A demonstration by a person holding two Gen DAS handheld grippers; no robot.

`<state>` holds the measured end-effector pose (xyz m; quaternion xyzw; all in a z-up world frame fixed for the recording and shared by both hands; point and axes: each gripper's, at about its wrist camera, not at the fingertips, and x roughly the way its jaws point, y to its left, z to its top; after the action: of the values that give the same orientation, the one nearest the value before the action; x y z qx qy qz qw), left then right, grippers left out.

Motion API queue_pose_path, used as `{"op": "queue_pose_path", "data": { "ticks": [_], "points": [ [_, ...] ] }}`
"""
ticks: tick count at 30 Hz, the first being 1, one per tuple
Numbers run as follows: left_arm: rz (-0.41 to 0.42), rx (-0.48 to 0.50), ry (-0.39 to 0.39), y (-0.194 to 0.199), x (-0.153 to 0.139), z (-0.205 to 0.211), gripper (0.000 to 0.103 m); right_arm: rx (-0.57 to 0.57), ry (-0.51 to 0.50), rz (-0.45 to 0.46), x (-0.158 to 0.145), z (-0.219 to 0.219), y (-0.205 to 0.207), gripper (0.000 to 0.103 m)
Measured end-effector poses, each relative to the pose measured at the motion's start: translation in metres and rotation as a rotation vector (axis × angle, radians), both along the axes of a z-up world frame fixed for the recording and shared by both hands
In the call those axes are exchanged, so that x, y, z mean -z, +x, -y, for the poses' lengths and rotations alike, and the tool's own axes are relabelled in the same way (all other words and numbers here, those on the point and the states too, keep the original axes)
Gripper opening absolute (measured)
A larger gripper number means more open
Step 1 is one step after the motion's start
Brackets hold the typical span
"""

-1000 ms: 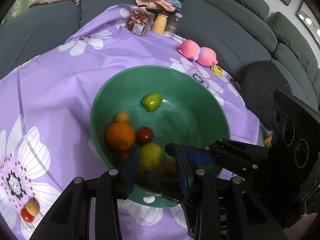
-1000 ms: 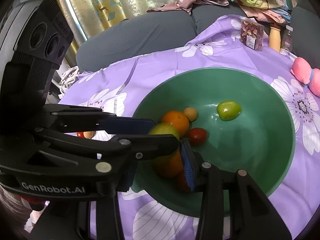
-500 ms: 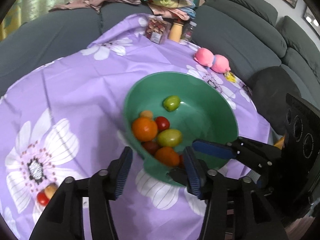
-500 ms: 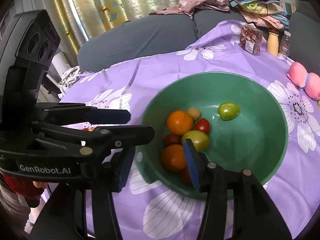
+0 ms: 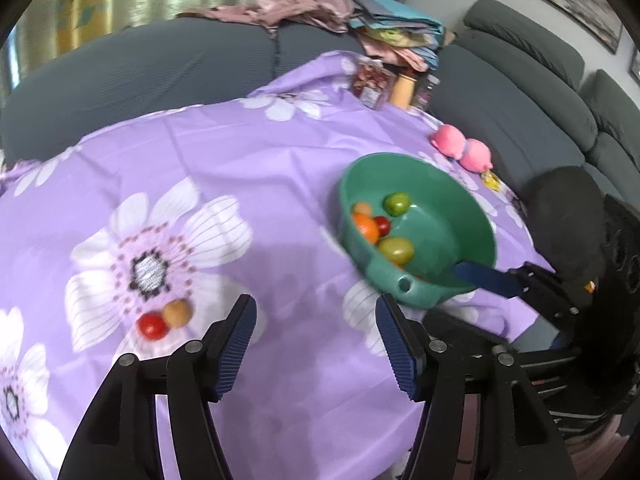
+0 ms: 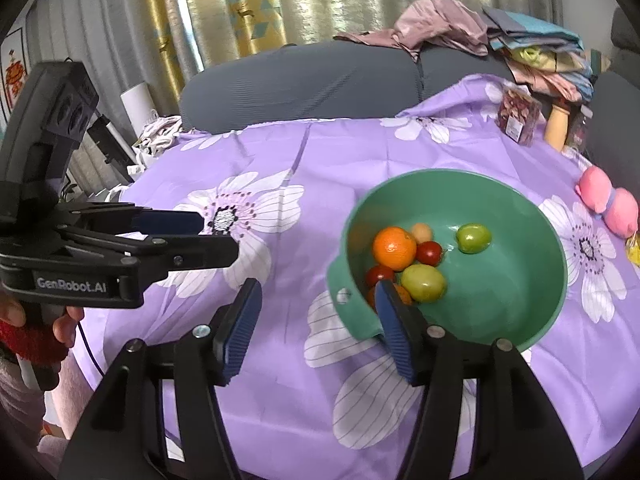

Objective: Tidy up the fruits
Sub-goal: 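Move both open tools back toward the red tomato and yellow plum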

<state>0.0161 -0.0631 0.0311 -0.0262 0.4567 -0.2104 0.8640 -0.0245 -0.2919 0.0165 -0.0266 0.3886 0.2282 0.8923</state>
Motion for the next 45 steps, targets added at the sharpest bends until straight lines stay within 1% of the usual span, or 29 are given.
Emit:
{"op": "queue_pose_path", "data": {
  "ticks": [6,11,18,32,45],
  "points": [
    [-0.026,-0.063,0.005,-0.016,0.011,-0.027,0.062,-0.037,-0.025,0.006,-0.002,-0.018,-0.008,0.065],
    [-0.040,-0.114,0.005,-0.027,0.019,-0.048,0.062,-0.081,-0.037,-0.005,0.000,-0.037,-0.011,0.066],
    [-0.052,-0.158,-0.012,-0.034,0.025,-0.071,0.062,-0.131,-0.057,-0.017,0.002,-0.060,-0.014,0.066],
    [-0.080,-0.180,-0.046,-0.031,0.040,-0.093,0.062,-0.175,-0.097,-0.049,0.011,-0.090,-0.007,0.066],
    [-0.103,-0.188,-0.070,-0.017,0.052,-0.106,0.062,-0.192,-0.123,-0.094,0.027,-0.108,0.007,0.066]
  ]
}}
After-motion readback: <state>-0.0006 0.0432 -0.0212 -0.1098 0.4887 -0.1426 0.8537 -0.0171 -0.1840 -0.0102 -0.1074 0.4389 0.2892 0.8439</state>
